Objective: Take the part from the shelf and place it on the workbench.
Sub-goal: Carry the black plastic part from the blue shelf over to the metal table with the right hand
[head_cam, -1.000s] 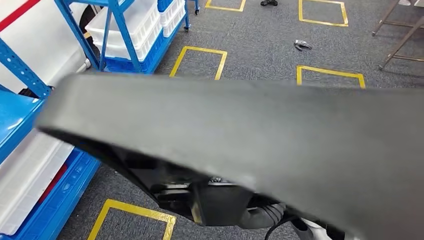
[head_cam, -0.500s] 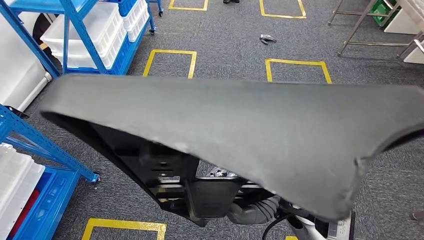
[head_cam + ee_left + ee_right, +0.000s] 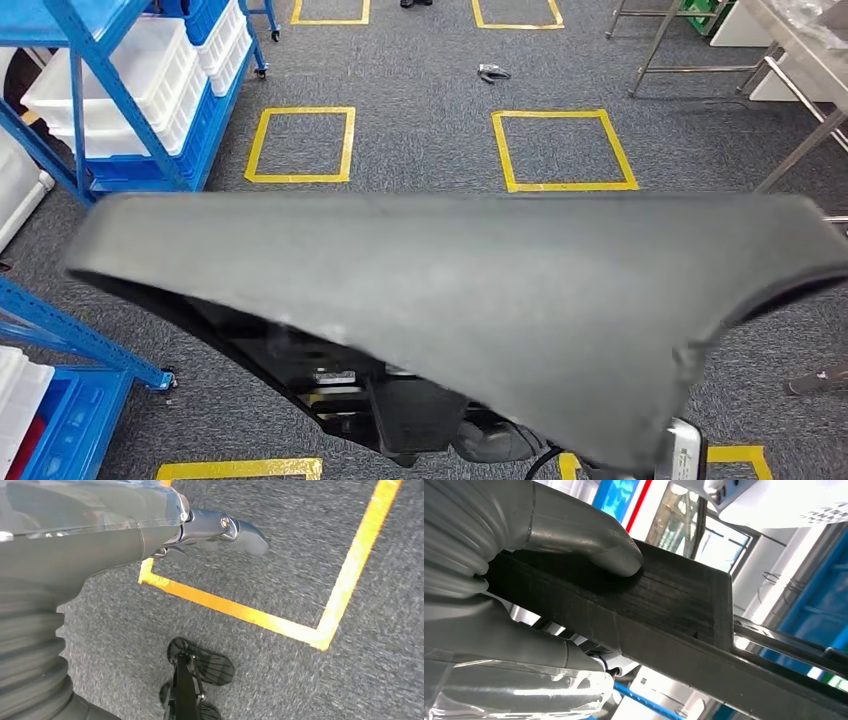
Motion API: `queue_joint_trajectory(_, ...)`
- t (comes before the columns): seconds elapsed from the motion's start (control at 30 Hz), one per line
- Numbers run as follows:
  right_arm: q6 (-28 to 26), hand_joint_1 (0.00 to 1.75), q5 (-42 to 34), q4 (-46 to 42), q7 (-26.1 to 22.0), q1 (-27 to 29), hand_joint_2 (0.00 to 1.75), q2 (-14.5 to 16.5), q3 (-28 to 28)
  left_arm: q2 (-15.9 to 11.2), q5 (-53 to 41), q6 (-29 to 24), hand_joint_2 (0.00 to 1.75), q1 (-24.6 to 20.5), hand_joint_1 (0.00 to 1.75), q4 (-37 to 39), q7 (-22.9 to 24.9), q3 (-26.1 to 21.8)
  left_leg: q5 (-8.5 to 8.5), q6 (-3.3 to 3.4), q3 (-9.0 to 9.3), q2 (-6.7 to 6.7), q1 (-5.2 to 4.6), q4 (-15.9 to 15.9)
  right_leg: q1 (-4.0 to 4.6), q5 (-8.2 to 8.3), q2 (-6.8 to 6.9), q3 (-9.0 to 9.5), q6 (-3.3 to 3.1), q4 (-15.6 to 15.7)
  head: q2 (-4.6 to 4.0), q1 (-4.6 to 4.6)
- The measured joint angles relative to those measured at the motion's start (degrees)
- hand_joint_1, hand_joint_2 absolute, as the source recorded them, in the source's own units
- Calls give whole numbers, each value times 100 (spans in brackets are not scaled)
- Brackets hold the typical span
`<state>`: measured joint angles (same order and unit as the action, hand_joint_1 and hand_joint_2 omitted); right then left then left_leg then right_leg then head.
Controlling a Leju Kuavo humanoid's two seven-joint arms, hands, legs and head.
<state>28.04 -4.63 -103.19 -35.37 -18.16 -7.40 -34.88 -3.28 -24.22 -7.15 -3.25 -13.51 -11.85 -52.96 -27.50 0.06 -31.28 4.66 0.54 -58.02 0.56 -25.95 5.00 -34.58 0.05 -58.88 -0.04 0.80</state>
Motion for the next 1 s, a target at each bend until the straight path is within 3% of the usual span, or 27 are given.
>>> queue_joint_trajectory(0.13, -9, 175, -17, -46, 26, -11, 175, 22, -38, 1, -1, -6, 175, -7, 0, 0, 13, -24, -20, -69, 29, 121, -3, 10, 9, 20, -152, -26, -56, 14, 0, -2)
queue_joint_trajectory(0.17, -16, 175, -40, -87, 70, -28, 175, 44, -64, 0, -10, -10, 175, -8, 0, 0, 25, -40, -171, -110, -63, 23, 7, -223, -9, 39, -265, -15, -104, 44, 0, -9)
queue_joint_trajectory(0.23, -25, 175, -91, -136, 176, -62, 175, 86, -141, -2, -37, -25, 175, 10, 0, 0, 39, -75, -521, -186, -474, -247, 29, -1075, -44, 71, -553, 25, -189, 101, -1, -20)
queue_joint_trajectory(0.27, -28, 175, -109, -138, 206, -79, 175, 108, -179, -5, -52, -31, 175, 27, 0, 0, 34, -92, -606, -209, -656, -418, 47, -1399, -60, 78, -689, 42, -210, 104, -1, -25)
queue_joint_trajectory(0.3, -30, 175, -110, -116, 208, -84, 175, 117, -212, -10, -61, -34, 175, 35, 0, 0, 23, -104, -478, -222, -672, -447, 58, -1357, -64, 69, -795, 42, -203, 82, -1, -25)
queue_joint_trajectory(0.33, -33, 175, -102, -91, 195, -92, 175, 126, -236, -17, -68, -32, 175, 35, 0, 0, 8, -111, -248, -229, -519, -528, 79, -981, -71, 54, -866, 38, -185, 52, -1, -25)
queue_joint_trajectory(0.4, -48, 175, -74, -33, 155, -120, 175, 143, -288, -33, -72, -13, 175, 36, 0, -1, -24, -125, 6, -226, -244, -807, 120, -327, -69, 17, -1001, -10, -127, -35, 0, -25)
queue_joint_trajectory(0.47, -93, 175, -17, 24, 99, -144, 175, 153, -338, -45, -76, 16, 175, 37, 0, -2, -60, -137, 12, -181, -165, -935, 117, -135, -76, 17, -1118, -69, -56, -77, 0, -23)
queue_joint_trajectory(0.5, -120, 175, 17, 50, 73, -152, 175, 155, -360, -50, -82, 28, 175, 34, 0, -2, -73, -144, 25, -140, -163, -876, 114, -131, -87, 33, -1175, -88, -22, -70, 0, -23)
queue_joint_trajectory(0.53, -146, 175, 50, 72, 50, -156, 175, 155, -380, -54, -89, 37, 175, 27, 0, -3, -82, -150, 40, -101, -158, -811, 115, -112, -94, 33, -1181, -101, 7, -77, 0, -23)
queue_joint_trajectory(0.6, -196, 175, 108, 105, 23, -175, 175, 156, -424, -65, -102, 48, 175, 18, 0, -4, -86, -168, 70, -21, -142, -676, 125, -67, -82, -116, -959, -212, 58, -297, 0, -2)
queue_joint_trajectory(0.67, -262, 175, 172, 120, 12, -181, 175, 164, -482, -77, -113, 60, 175, 33, 0, -4, -83, -192, 70, 27, -137, -528, 101, -50, -82, -462, -650, -518, 95, -936, 0, 19)
queue_joint_trajectory(0.7, -295, 175, 203, 129, 8, -171, 175, 168, -516, -82, -116, 71, 175, 45, 0, -4, -82, -205, 64, 39, -137, -450, 87, -50, -92, -608, -588, -694, 108, -1296, 0, 18)
queue_joint_trajectory(0.73, -323, 175, 234, 142, 5, -157, 175, 171, -549, -89, -120, 84, 175, 52, 0, -4, -82, -216, 55, 44, -135, -374, 79, -50, -100, -670, -560, -815, 115, -1541, 0, 18)
queue_joint_trajectory(0.77, -347, 175, 261, 156, 2, -144, 175, 172, -578, -94, -121, 95, 175, 53, 0, -4, -83, -223, 45, 45, -128, -302, 75, -51, -103, -628, -544, -840, 116, -1593, 0, 17)
queue_joint_trajectory(0.83, -391, 175, 309, 175, -6, -134, 175, 172, -631, -102, -128, 115, 175, 42, 0, -4, -85, -227, 18, 31, -93, -181, 70, -51, -93, -294, -458, -556, 85, -1065, 0, 18)
queue_joint_trajectory(0.9, -438, 175, 369, 180, -17, -136, 175, 175, -675, -108, -146, 127, 175, 34, 0, -4, -89, -229, -21, -15, -46, -82, 50, -53, -30, -50, -215, -166, 15, -335, 0, 17)
queue_joint_trajectory(0.97, -493, 175, 431, 181, -47, -127, 175, 181, -714, -116, -158, 131, 175, 30, 0, -4, -91, -232, -53, -71, -14, 19, 28, -46, 33, -30, -108, -36, -45, -51, 0, 14)
queue_joint_trajectory(1.0, -515, 175, 457, 183, -68, -115, 175, 184, -732, -121, -159, 131, 175, 23, 0, -4, -91, -233, -60, -98, 6, 76, 19, -32, 44, -25, -170, -42, -70, -36, 0, 14)
